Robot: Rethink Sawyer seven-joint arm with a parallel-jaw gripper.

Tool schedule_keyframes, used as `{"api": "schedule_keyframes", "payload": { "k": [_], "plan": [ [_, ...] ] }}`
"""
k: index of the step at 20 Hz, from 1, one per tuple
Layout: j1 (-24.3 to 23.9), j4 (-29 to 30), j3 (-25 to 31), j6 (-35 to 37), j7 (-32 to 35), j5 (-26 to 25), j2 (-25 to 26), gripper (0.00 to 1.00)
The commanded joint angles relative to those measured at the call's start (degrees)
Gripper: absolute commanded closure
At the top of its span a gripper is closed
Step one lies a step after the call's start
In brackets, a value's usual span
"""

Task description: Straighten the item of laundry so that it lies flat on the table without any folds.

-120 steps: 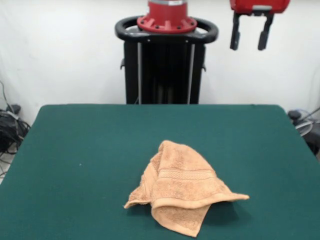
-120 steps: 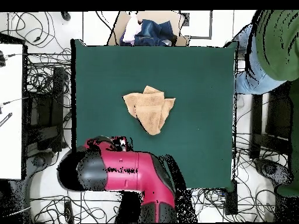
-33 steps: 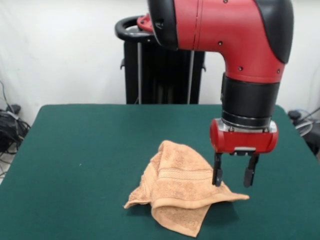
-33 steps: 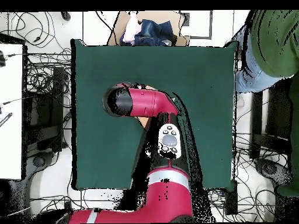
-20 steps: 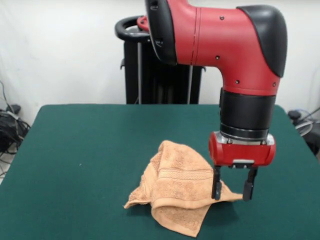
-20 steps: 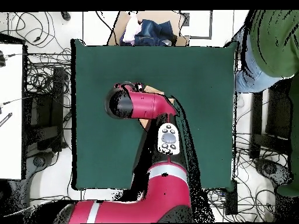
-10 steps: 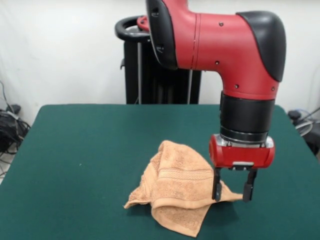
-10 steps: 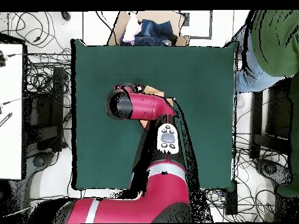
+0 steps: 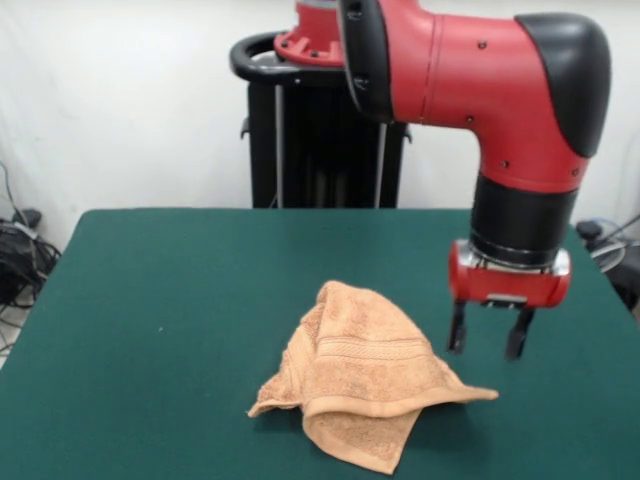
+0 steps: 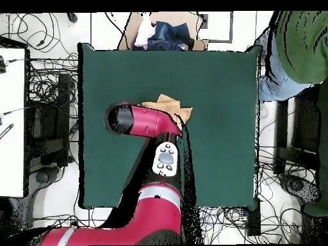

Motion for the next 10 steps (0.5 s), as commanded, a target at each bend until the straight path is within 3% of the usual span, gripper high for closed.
{"api": "schedule_keyframes", "payload": {
  "k": [1,4,7,10],
  "plan": [
    [0.78,9.69,-0.09,13.9,30.0,12.29,0.19,0.0],
    [-0.09,10.72,1.53,15.83,30.1,15.22,0.36,0.0],
    [-0.13,7.96,0.8,17.54,25.15,11.41,1.04,0.0],
    [0.14,8.97,1.82,16.69,28.7,13.04,0.09,0.0]
  ]
}}
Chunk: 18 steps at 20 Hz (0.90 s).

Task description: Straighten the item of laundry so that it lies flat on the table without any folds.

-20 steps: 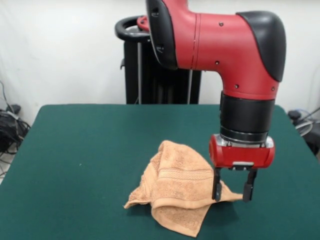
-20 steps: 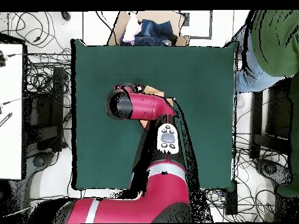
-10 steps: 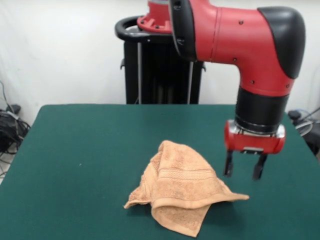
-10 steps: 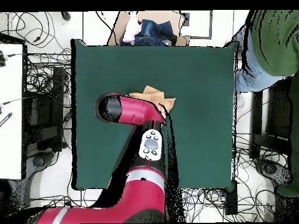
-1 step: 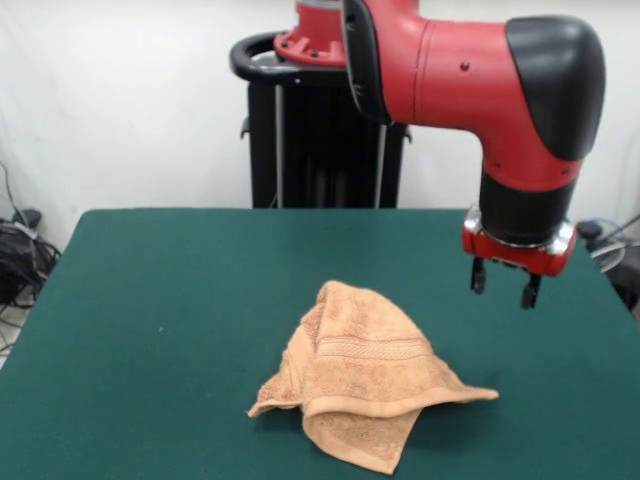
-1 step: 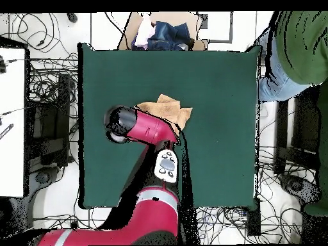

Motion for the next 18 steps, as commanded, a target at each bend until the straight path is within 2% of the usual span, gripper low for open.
{"api": "schedule_keyframes", "payload": {
  "k": [1,3,6,13,18],
  "plan": [
    [-0.21,4.99,2.58,1.76,16.25,4.55,0.04,0.0],
    [-0.92,4.71,4.38,0.26,16.89,6.22,0.63,0.0],
    [-0.26,3.24,4.01,-0.06,17.62,6.85,0.85,0.0],
    [3.31,0.99,-0.5,12.6,27.23,8.79,-3.8,0.0],
    [4.55,6.22,-0.81,7.78,31.55,14.55,-6.97,0.0]
  ]
}}
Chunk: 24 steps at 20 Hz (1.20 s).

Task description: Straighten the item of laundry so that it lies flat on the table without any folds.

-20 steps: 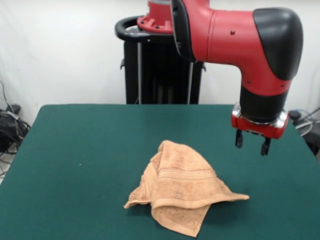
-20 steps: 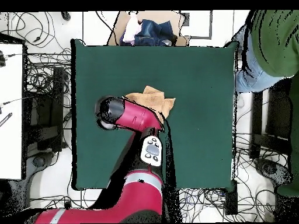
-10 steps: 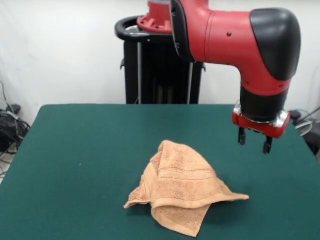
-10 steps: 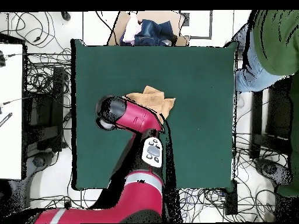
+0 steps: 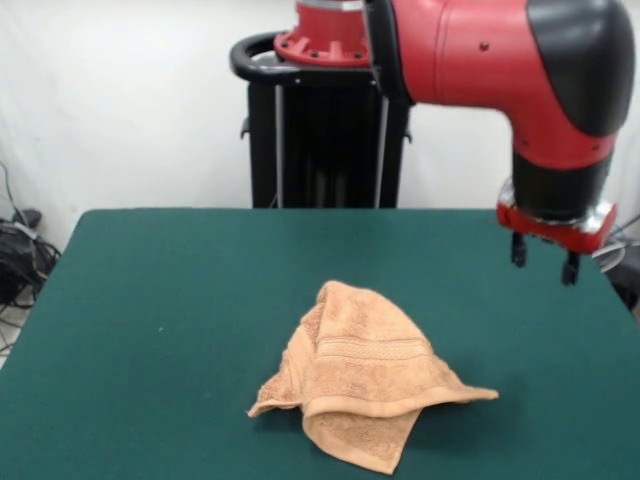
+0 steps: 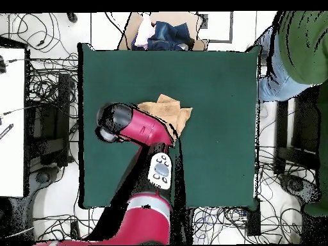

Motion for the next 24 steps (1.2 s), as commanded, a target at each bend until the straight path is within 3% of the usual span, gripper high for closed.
{"api": "schedule_keyframes", "payload": {
  "k": [1,6,11,15,24],
  "plan": [
    [2.72,7.7,-0.41,2.13,26.81,8.18,-5.94,0.0],
    [6.46,14.08,-7.19,4.88,33.86,8.13,-12.29,0.0],
    [5.71,15.63,-7.98,9.0,36.05,7.34,-13.32,0.0],
    [2.99,13.6,-9.15,4.11,25.19,-1.07,-11.37,0.0],
    [-2.66,7.24,-7.52,0.23,14.49,-14.05,-8.78,0.0]
  ]
}}
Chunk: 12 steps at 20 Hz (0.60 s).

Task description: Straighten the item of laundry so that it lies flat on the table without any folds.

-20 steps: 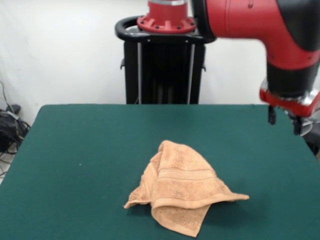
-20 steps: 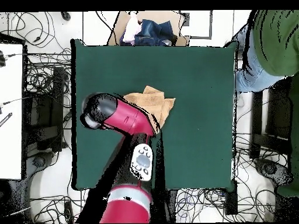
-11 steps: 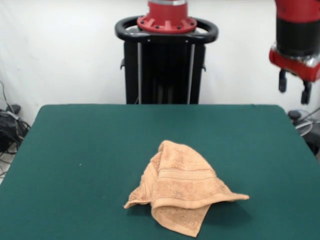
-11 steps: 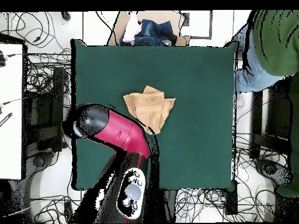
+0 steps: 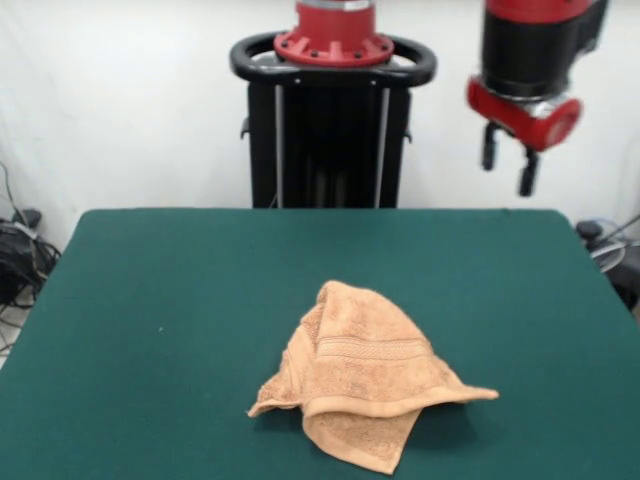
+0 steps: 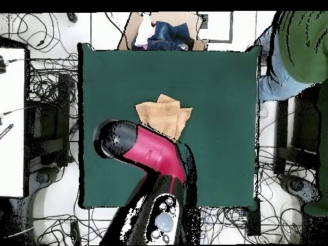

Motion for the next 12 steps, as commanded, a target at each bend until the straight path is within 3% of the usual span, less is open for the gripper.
{"api": "schedule_keyframes", "payload": {
  "k": [1,6,12],
  "plan": [
    [-5.39,-1.74,1.74,-3.46,-5.65,-10.37,3.65,0.0],
    [-11.04,-6.04,9.32,-8.17,-12.65,-15.03,5.74,0.0],
    [-12.95,-12.29,12.28,0.96,-13.24,-20.59,4.29,0.0]
  ]
}}
